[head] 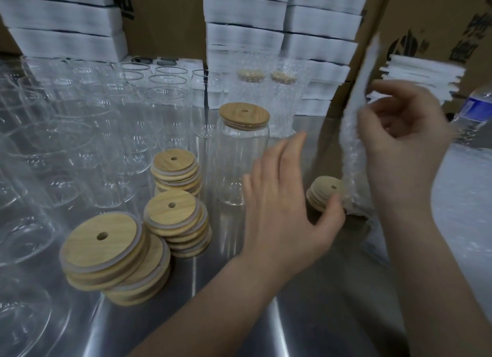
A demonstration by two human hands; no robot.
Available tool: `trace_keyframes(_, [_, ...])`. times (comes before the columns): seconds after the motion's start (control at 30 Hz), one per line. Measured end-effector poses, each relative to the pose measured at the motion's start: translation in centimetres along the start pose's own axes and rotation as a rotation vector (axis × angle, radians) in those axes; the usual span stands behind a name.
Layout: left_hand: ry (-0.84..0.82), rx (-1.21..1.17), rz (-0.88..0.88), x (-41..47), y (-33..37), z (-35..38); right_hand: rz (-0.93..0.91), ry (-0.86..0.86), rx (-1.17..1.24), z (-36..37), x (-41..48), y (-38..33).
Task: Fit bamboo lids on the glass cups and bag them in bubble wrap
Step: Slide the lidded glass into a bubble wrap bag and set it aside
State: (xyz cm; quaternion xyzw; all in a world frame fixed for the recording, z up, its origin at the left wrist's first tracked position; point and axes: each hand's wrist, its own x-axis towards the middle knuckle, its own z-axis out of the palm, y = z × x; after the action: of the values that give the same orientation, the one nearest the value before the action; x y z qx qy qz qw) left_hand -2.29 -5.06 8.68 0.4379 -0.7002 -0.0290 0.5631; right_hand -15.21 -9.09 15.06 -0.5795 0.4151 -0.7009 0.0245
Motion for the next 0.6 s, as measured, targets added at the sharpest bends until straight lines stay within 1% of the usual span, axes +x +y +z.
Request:
trace_keyframes(0.07, [-0.164,-0.179,-0.207,-0.1,-0.1,0.4,0.044,-0.029,0.025,0.5,-0.5,-0.1])
trace_keyframes(0.13, [-0.239,-0.357,-0.342,-0.2,-0.7,0.8,0.085,-0.027,0.035,1.1,-0.8,0.0])
trace_keyframes(0.23, [-0.31,-0.559,-0.386,-0.2,-1.2,1.2,0.146,-0.016,0.058,1.6,-1.1,0.1])
trace_keyframes(0.33, [-0.415,-0.653,-0.392,-0.3,-1.3,1.4,0.217,-0.024,0.056,2.2,-1.5,0.3])
trace_keyframes(0.43, [-0.392,-0.712,-0.41,-0.4,-1.3,1.8,0.318,-0.066,0.085,2.5,-1.7,0.7])
trace_keyframes(0.53, [-0.293,-0.826,-0.537,-0.1,-1.3,2.0,0.492,-0.111,0.204,2.7,-1.8,0.8])
trace_keyframes(0.6, [-0.242,-0.876,-0.582,0.3,-1.5,1.9,0.573,-0.174,0.238,2.9,-1.8,0.9])
